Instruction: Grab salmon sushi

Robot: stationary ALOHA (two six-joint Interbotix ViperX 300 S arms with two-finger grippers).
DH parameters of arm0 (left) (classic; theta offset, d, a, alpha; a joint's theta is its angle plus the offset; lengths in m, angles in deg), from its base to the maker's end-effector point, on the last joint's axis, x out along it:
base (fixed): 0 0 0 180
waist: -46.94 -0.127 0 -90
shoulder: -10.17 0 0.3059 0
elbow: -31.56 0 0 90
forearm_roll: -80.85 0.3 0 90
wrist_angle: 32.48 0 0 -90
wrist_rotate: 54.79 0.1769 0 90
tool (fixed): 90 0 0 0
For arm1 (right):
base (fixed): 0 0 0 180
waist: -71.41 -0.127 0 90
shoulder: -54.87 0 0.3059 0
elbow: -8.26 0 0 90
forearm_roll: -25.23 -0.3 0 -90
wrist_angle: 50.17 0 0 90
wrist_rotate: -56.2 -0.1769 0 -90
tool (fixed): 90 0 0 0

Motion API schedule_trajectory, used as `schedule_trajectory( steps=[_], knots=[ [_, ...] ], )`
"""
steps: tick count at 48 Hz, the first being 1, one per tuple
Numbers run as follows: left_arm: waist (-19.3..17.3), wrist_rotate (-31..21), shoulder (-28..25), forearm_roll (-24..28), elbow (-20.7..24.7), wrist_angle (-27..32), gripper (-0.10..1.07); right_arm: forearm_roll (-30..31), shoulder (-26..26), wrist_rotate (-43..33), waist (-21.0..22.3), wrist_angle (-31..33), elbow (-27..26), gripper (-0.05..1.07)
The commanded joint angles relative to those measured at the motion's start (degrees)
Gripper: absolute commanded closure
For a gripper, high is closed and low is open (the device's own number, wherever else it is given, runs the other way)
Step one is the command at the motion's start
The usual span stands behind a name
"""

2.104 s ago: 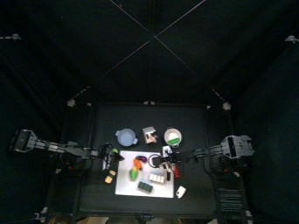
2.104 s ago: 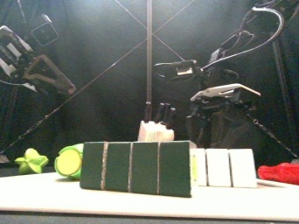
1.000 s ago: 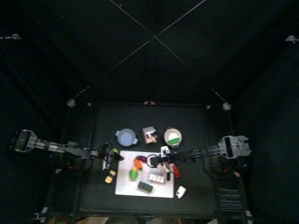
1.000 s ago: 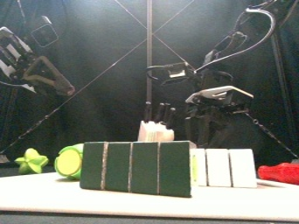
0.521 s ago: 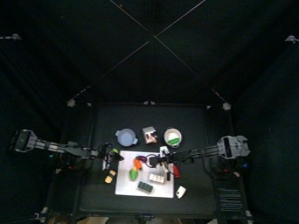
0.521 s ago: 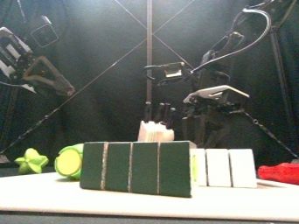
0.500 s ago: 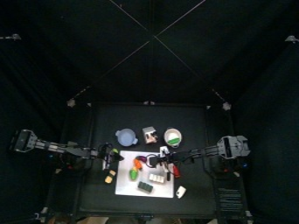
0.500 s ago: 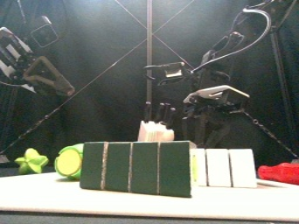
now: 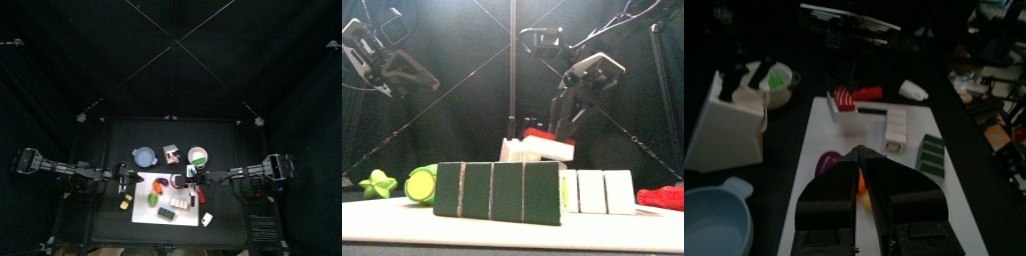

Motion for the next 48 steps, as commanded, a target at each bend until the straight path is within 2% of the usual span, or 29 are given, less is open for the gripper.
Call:
schedule_trajectory(
  steps=[1,7,14,25,40,48],
  knots=[
    [-0.35,0.00,-0.09,0.00,2.20,-2.20,0.46,-0.18,-4.39,-0.09,0.62,-5.45,0.62,0.61],
    [-0.26,-0.26,-0.09,-0.53,3.78,-4.04,0.38,-0.70,-7.21,0.09,1.76,-13.54,2.29,0.61],
    [0.79,0.09,-0.53,-0.26,7.47,-4.66,0.21,-0.70,-8.70,0.09,3.25,-21.71,3.69,0.61],
    [0.88,0.18,-5.27,0.97,10.55,-4.48,-0.04,-0.70,-8.17,0.18,3.87,-25.66,3.43,0.61],
    [0.26,0.18,-13.89,0.79,16.35,-3.96,-0.05,-0.70,-7.56,0.09,4.22,-25.93,3.08,0.61],
    [-0.70,0.18,-16.79,0.79,17.67,-2.90,-0.05,-0.70,-7.12,0.09,4.22,-26.02,3.08,0.61]
  ],
)
